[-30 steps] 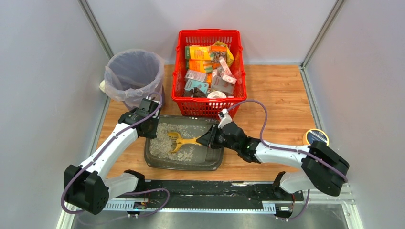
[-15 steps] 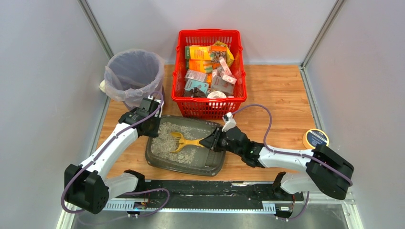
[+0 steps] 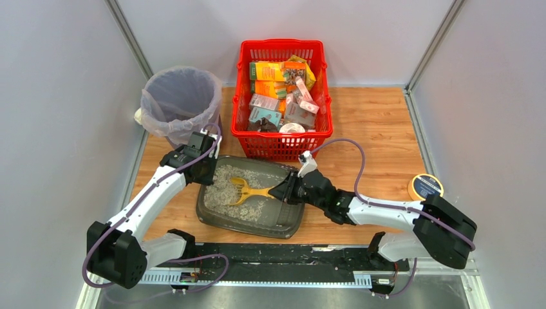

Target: Clean the litter box

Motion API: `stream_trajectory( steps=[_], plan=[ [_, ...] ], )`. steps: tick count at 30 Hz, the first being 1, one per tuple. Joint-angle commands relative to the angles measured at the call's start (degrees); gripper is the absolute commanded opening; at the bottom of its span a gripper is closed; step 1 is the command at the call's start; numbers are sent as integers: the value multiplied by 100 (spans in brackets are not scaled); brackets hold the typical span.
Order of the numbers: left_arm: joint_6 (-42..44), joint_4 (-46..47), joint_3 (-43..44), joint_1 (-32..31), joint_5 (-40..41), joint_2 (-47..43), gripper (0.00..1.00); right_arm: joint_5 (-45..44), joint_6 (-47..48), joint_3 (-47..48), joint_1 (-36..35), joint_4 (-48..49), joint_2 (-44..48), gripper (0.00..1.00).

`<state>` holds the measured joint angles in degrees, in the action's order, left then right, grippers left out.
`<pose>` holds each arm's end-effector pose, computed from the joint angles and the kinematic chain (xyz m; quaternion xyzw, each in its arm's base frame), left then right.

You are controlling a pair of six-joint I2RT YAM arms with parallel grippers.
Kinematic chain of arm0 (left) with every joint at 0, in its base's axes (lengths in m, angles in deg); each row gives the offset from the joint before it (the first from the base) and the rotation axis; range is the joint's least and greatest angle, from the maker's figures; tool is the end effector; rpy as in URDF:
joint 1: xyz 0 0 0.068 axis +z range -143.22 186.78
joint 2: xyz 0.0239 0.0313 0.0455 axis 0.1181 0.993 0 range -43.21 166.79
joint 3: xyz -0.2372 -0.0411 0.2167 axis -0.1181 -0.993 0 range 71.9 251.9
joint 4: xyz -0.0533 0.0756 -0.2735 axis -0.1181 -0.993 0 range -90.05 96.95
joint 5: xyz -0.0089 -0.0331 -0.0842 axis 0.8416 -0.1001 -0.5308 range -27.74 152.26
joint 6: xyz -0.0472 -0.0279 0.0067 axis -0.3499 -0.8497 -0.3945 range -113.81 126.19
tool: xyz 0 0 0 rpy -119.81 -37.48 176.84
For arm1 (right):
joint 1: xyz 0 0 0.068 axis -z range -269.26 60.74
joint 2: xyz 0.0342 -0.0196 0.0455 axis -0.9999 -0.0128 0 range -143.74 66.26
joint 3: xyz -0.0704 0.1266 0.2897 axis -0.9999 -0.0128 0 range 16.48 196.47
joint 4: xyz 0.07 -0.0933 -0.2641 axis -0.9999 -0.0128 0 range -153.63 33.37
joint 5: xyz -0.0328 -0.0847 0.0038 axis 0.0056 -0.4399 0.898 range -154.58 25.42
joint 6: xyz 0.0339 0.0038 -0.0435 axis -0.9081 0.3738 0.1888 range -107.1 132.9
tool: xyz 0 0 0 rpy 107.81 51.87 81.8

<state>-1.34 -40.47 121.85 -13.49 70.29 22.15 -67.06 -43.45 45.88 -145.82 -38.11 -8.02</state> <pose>0.2071 -0.0710 0.2874 0.0913 0.9655 0.0098 0.2438 0.1504 0.2249 0.2179 0.0099 0.8495 0.4292 0.3066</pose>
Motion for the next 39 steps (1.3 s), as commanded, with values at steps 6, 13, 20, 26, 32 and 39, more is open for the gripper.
stream_trajectory(
  steps=[6, 13, 20, 26, 32, 39],
  plan=[
    [6, 180, -109, -56, -715, -33, 25, -806, 529, 188, -294, -1659, 28, 13],
    [6, 172, -100, -56, -733, -15, 25, -868, 801, 311, -339, -1800, 53, 32],
    [6, 180, -91, -56, -742, 11, 26, -1061, 1881, 355, -374, -2098, 555, 65],
    [6, 154, -74, -56, -724, -32, 31, -1255, 3330, 812, -365, -2599, 757, 81],
    [32, 154, -82, -56, -759, -94, 38, 18, 4912, 1250, -365, -2485, 459, 83],
    [41, 154, -82, -56, -733, -164, 52, 950, 5844, 2086, -374, -2292, -611, 81]
  ],
)
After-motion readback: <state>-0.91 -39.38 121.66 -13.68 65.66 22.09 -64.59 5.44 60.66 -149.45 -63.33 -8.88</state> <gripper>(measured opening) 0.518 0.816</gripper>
